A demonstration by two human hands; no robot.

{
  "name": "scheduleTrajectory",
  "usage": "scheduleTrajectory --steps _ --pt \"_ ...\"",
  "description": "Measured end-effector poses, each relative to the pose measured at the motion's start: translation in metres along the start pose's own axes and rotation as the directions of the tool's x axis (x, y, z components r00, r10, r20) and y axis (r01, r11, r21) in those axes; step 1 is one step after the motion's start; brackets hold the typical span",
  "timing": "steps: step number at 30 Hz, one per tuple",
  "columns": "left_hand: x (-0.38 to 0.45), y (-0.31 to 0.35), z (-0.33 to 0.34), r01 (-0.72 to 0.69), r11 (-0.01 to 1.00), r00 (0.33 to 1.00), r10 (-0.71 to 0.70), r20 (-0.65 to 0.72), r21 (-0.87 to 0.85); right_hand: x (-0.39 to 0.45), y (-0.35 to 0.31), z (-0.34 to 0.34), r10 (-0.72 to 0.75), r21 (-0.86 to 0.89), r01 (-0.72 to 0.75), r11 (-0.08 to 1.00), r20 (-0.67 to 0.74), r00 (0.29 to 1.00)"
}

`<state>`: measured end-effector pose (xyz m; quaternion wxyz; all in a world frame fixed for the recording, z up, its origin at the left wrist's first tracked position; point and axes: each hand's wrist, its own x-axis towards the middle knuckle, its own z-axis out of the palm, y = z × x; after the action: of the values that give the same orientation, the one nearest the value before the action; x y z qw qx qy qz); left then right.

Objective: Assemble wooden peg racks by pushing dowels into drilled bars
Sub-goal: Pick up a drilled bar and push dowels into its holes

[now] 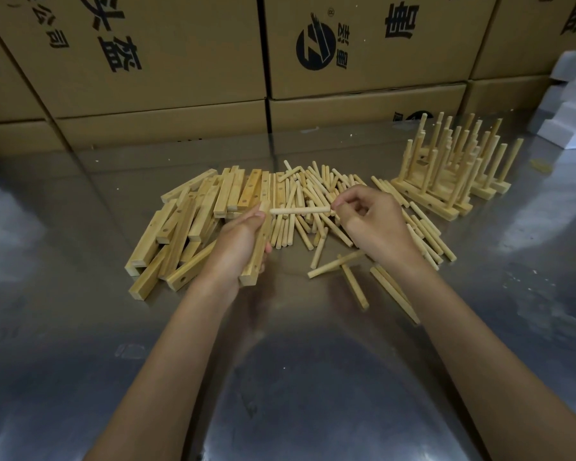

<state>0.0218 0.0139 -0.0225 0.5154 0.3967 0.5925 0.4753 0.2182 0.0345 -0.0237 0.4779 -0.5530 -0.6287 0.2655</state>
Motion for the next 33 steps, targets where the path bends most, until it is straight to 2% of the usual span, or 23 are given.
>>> scheduleTrajectory --steps 2,4,6,7,8,9,12,13,17,19,21,24,26,27,28,30,31,33 --pt "0.001 0.000 0.001 -0.009 1.000 0.999 0.010 -0.052 0.023 0.002 0.001 -0.007 -0.035 -0.148 0.038 0.988 0.026 0.999" --pt "0.004 0.001 0.000 -0.018 0.999 0.994 0.023 -0.104 0.041 0.004 0.001 -0.018 -0.024 -0.217 0.061 0.974 0.170 0.985" --pt "0.005 0.002 -0.002 -0.021 0.998 0.991 0.027 -0.128 0.051 0.003 0.002 -0.025 0.083 -0.301 0.066 0.951 0.456 0.886" --pt "0.005 0.002 -0.003 -0.014 0.999 0.991 0.020 -0.135 0.048 0.002 0.003 -0.026 0.143 -0.352 0.076 0.933 0.555 0.820" --pt "0.004 0.003 -0.005 -0.006 0.999 0.990 0.012 -0.138 0.047 0.001 0.004 -0.025 0.177 -0.386 0.085 0.919 0.595 0.784" --pt "0.005 0.003 -0.006 -0.002 0.999 0.991 0.008 -0.135 0.048 0.001 0.005 -0.023 0.184 -0.396 0.081 0.915 0.587 0.788" --pt "0.006 0.003 -0.008 -0.012 0.999 0.992 0.016 -0.124 0.030 0.002 0.003 -0.023 0.154 -0.422 0.074 0.904 0.481 0.863" --pt "0.007 0.003 -0.008 -0.013 1.000 0.992 0.015 -0.125 0.018 0.001 0.002 -0.023 0.174 -0.462 0.074 0.884 0.472 0.864" --pt "0.007 0.004 -0.010 -0.012 1.000 0.994 0.012 -0.109 0.000 -0.006 -0.004 -0.017 0.362 -0.624 0.072 0.778 0.539 0.761" --pt "0.006 0.004 -0.010 -0.016 1.000 0.995 0.019 -0.098 0.027 -0.007 -0.006 -0.013 0.384 -0.636 0.066 0.769 0.542 0.747" --pt "0.008 0.002 -0.009 -0.023 0.999 0.995 0.028 -0.099 0.047 -0.006 -0.008 -0.017 0.356 -0.649 0.043 0.760 0.470 0.808" --pt "0.008 0.002 -0.010 -0.024 0.999 0.996 0.026 -0.087 0.023 -0.006 -0.007 -0.020 0.147 -0.690 0.022 0.723 0.186 0.971" --pt "0.008 0.002 -0.010 0.004 1.000 0.999 -0.005 -0.054 -0.022 -0.006 -0.009 -0.019 -0.034 -0.611 0.079 0.788 0.084 0.996" --pt "0.008 0.002 -0.010 0.022 0.998 0.999 -0.024 -0.036 -0.054 -0.006 -0.012 -0.019 -0.075 -0.513 0.120 0.850 0.108 0.991" --pt "0.007 0.002 -0.010 0.038 0.995 0.999 -0.040 -0.020 -0.093 -0.007 -0.016 -0.018 -0.092 -0.378 0.160 0.912 0.194 0.977" --pt "0.006 0.001 -0.009 0.056 0.987 0.998 -0.055 0.011 -0.153 -0.013 -0.025 -0.011 -0.109 -0.118 0.176 0.977 0.430 0.896" --pt "0.006 0.001 -0.008 0.056 0.985 0.998 -0.051 0.033 -0.161 -0.017 -0.027 -0.006 -0.130 -0.059 0.183 0.981 0.502 0.855" --pt "0.005 -0.001 -0.005 0.043 0.988 0.996 -0.032 0.079 -0.148 -0.024 -0.026 0.005 -0.182 -0.116 0.277 0.954 0.508 0.842"
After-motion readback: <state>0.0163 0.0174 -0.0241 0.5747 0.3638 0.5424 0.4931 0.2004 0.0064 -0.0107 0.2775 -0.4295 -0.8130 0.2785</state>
